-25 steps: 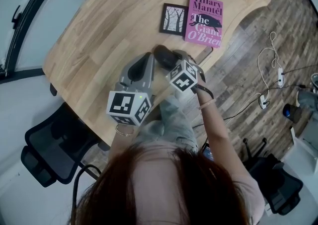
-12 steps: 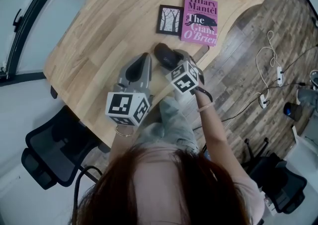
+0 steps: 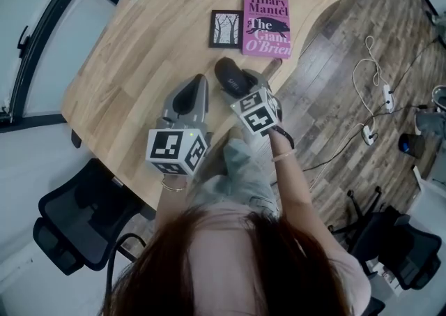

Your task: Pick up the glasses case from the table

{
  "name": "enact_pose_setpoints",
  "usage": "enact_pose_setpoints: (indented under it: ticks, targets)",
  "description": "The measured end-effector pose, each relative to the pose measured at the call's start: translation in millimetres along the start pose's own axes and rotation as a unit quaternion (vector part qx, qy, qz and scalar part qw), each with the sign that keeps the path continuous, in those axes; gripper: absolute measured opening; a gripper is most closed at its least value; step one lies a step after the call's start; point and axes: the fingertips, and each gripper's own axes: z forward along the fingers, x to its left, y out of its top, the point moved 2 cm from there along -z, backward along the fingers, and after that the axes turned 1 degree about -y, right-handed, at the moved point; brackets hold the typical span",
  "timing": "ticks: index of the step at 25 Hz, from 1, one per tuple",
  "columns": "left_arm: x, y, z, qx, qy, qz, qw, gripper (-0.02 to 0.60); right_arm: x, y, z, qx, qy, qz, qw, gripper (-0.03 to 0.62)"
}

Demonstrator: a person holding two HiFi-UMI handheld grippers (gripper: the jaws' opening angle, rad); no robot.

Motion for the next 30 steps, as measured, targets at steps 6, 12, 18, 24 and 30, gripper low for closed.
enact_pose_setpoints:
  ticks: [6, 12, 18, 24, 30]
  targets:
    - [-7.9, 6.0, -13.4, -0.009, -0.001, 0.004, 0.9999, 0.009, 2.0, 1.5, -20.4, -0.025, -0.016, 0.019, 0.999, 0.344]
    - [-22.7, 9.7, -31.4, -0.016, -0.009, 0.009, 0.9998, 0.009, 4.7, 0.9, -44.7, -0.047, -0.028, 0.048, 0.997, 0.344]
    - [-35.2, 13.5, -48.9, -0.023, -0.021, 0.017, 0.9994, 0.009, 13.4, 3.9, -68.1, -0.068, -0.045, 0.051, 0.995, 0.345]
    - [-50.1, 18.3, -65.9, -0.031, -0.035, 0.027, 0.9985, 0.009, 22.6, 9.3, -95.5, -0.094, -0.063, 0.054, 0.992, 0.344]
    - [-63.6, 24.9, -84.6, -0.043, -0.047, 0.037, 0.9973, 0.009, 32.4, 15.4, -123.6, -0.119, -0.083, 0.058, 0.988, 0.345]
